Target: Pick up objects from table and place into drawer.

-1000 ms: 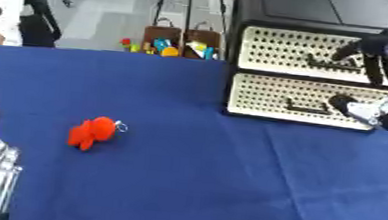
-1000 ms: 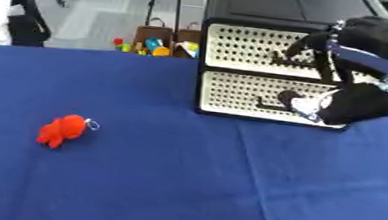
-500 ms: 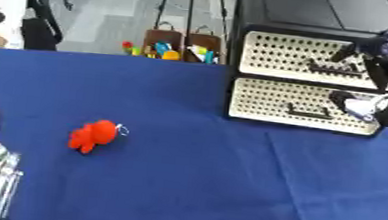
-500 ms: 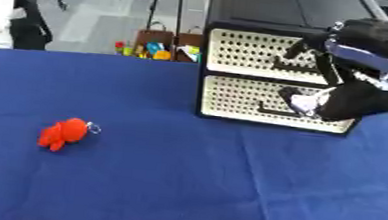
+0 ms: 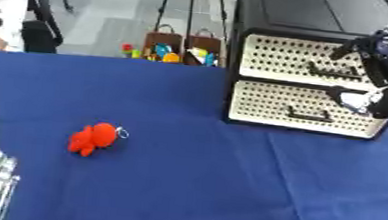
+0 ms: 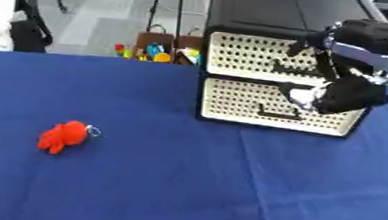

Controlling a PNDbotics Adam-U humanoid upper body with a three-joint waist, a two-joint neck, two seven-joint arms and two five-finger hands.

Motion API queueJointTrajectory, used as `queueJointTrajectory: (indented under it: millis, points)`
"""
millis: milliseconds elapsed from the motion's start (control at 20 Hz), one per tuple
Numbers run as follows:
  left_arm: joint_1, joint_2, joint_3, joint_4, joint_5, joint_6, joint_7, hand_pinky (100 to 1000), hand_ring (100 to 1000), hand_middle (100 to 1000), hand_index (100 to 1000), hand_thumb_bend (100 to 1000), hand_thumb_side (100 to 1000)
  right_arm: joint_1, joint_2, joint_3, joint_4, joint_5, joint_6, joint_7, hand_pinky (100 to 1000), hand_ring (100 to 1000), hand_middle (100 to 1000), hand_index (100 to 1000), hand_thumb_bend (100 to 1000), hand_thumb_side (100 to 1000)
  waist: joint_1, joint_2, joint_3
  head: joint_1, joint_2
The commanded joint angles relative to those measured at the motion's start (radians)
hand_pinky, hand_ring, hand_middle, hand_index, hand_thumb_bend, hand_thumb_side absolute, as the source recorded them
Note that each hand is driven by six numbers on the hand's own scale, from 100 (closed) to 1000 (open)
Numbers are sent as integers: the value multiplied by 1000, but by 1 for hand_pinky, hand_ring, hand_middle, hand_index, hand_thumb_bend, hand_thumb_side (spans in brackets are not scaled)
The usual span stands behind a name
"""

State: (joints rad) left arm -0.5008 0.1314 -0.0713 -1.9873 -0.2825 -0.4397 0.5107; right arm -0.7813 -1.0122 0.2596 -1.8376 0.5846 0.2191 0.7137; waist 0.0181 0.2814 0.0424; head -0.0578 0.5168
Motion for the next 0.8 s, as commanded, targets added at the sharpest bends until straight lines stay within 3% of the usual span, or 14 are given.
queueJointTrajectory:
  millis: [50, 800]
  points:
    - [-9, 3, -2, -13, 4, -1, -5, 523, 702, 682, 853, 561, 815, -21, -12, -4, 26, 13, -5, 4, 104, 330, 344, 890, 310, 672, -2, -15, 1, -5, -13]
    - [-10, 2, -3, -13, 5, -2, -5, 523, 702, 682, 852, 559, 817, -41, 18, 21, 137, 58, -23, 16, 109, 338, 345, 889, 328, 669, -5, -8, 8, -8, -18]
